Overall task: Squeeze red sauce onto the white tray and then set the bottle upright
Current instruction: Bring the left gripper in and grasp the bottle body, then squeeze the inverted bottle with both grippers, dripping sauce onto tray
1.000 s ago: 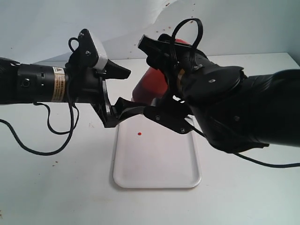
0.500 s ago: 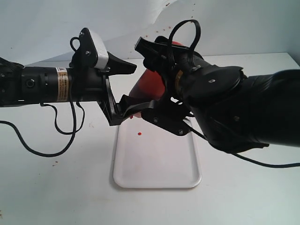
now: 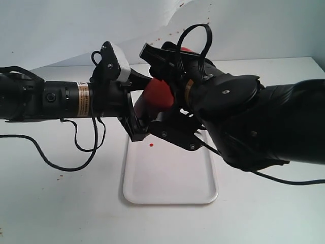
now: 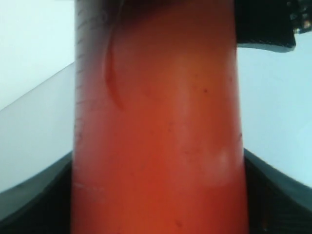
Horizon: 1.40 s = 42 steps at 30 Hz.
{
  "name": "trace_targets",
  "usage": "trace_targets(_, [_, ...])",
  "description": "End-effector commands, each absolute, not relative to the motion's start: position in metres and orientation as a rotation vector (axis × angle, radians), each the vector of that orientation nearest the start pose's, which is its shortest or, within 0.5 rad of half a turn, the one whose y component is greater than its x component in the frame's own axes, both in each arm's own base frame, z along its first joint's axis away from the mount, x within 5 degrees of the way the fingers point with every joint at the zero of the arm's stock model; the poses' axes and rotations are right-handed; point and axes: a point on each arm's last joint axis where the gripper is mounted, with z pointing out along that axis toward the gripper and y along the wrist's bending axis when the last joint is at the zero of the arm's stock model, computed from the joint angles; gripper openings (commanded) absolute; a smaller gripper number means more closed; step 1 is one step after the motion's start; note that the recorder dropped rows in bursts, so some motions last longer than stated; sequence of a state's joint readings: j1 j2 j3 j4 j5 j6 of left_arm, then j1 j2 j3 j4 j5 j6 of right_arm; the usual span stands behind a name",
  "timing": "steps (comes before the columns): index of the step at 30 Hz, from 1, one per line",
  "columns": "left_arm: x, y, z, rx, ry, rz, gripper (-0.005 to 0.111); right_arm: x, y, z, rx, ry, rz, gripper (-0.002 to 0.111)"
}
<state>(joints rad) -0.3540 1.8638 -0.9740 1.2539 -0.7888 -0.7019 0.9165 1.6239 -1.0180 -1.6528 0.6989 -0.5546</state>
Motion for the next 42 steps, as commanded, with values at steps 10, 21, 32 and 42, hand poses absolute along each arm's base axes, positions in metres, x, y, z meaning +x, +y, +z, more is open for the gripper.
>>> trace_targets(10, [0.324,-0.188,0.186,1.184,1.614,-0.703,0.0,0.256,0.236,0.277,-2.165,0.498,-1.527,0.0])
trace_targets(21, [0.323,-0.188,0.187,1.184,1.603,-0.716,0.0,0.256,0.236,0.277,-2.165,0.498,-1.527,0.0])
trace_targets(32, [0.321,-0.19,0.189,1.187,1.572,-0.754,0.002,0.257,0.235,0.277,-2.163,0.507,-1.539,0.0])
trace_targets(42, [0.316,-0.19,0.184,1.299,1.554,-0.733,0.06,0.257,0.235,0.277,-2.161,0.514,-1.55,0.0])
